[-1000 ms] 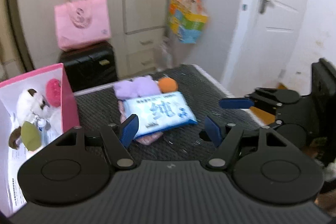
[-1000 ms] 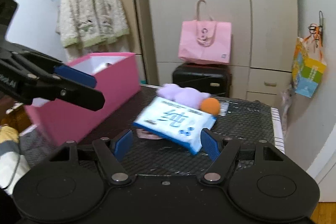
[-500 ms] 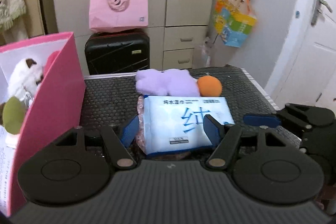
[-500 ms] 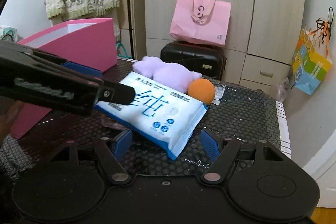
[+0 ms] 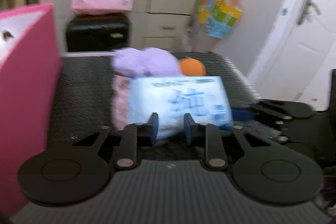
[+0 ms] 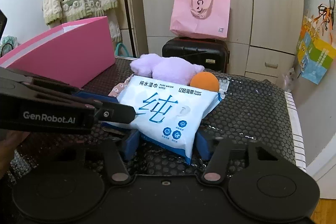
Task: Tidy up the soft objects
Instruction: 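Grasp the white wet-wipes pack with the left tool and lift it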
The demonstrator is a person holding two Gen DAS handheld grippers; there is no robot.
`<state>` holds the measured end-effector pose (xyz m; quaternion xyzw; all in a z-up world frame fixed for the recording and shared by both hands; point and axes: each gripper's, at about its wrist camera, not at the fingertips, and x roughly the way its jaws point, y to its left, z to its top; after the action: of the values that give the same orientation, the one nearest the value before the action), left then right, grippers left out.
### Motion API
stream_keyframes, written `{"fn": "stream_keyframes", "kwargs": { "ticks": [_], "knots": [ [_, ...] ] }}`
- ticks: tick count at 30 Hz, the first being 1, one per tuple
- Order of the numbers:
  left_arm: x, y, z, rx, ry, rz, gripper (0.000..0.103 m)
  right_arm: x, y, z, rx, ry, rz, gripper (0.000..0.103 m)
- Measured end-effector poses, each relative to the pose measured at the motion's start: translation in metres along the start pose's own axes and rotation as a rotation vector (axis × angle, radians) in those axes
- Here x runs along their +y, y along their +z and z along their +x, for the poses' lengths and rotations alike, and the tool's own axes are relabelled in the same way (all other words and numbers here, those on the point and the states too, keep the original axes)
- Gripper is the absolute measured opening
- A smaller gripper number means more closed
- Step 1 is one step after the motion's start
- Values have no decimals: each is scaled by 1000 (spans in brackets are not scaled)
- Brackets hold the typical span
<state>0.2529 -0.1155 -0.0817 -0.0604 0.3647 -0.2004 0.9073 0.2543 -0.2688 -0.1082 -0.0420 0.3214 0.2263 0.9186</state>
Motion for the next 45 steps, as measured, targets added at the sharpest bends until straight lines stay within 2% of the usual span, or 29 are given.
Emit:
{"fn": "stream_keyframes", "kwargs": {
  "ticks": [1, 2, 4, 6, 8, 9, 10, 12, 17, 20, 21, 24, 30, 34, 39, 45],
  "knots": [
    [-1, 0, 0, 3, -13, -16, 18, 1, 0, -1, 2, 2, 0, 47],
    [-4, 0, -2, -5, 13, -11, 18, 2, -1, -2, 1, -2, -9, 46],
    [-6, 0, -5, -42, 66, 10, 18, 0, -1, -4, 6, -2, 6, 45],
    [-3, 3, -8, -49, 85, 13, 19, -5, -1, -6, 5, 4, 46, 45],
    [1, 6, -12, -68, 98, -2, 24, -8, -2, -8, 7, -10, 48, 45],
    [2, 8, -13, -86, 115, -2, 31, -7, -3, -8, 7, -20, 37, 45],
    [4, 9, -14, -101, 132, -1, 45, -6, -4, -9, 7, -27, 25, 45],
    [7, 12, -9, -102, 157, -6, 56, -5, -4, -9, 3, -30, 14, 45],
    [14, 9, 6, -42, 120, -37, 56, -2, -5, -8, -3, -39, -4, 46],
    [12, 2, 9, -39, 98, -35, 50, 0, -7, -7, -4, -45, -28, 47],
    [11, 1, 9, -35, 87, -23, 44, 1, -8, -7, -4, -47, -38, 47],
    [7, 0, 6, -19, 59, 5, 39, 5, -7, -6, 4, -36, -65, 57],
    [9, -1, -3, -19, 48, -24, 37, 13, -3, -7, 15, -47, -67, 58],
    [5, -3, -15, -23, 38, 0, 37, 17, -3, -15, 15, -50, -55, 58],
    [-8, -7, -31, 5, 50, 78, 37, 27, -7, -31, 23, -56, -45, 59],
    [-9, -13, -48, 35, 10, 58, 37, 41, -14, -54, 29, -75, -47, 61]
  ]
}}
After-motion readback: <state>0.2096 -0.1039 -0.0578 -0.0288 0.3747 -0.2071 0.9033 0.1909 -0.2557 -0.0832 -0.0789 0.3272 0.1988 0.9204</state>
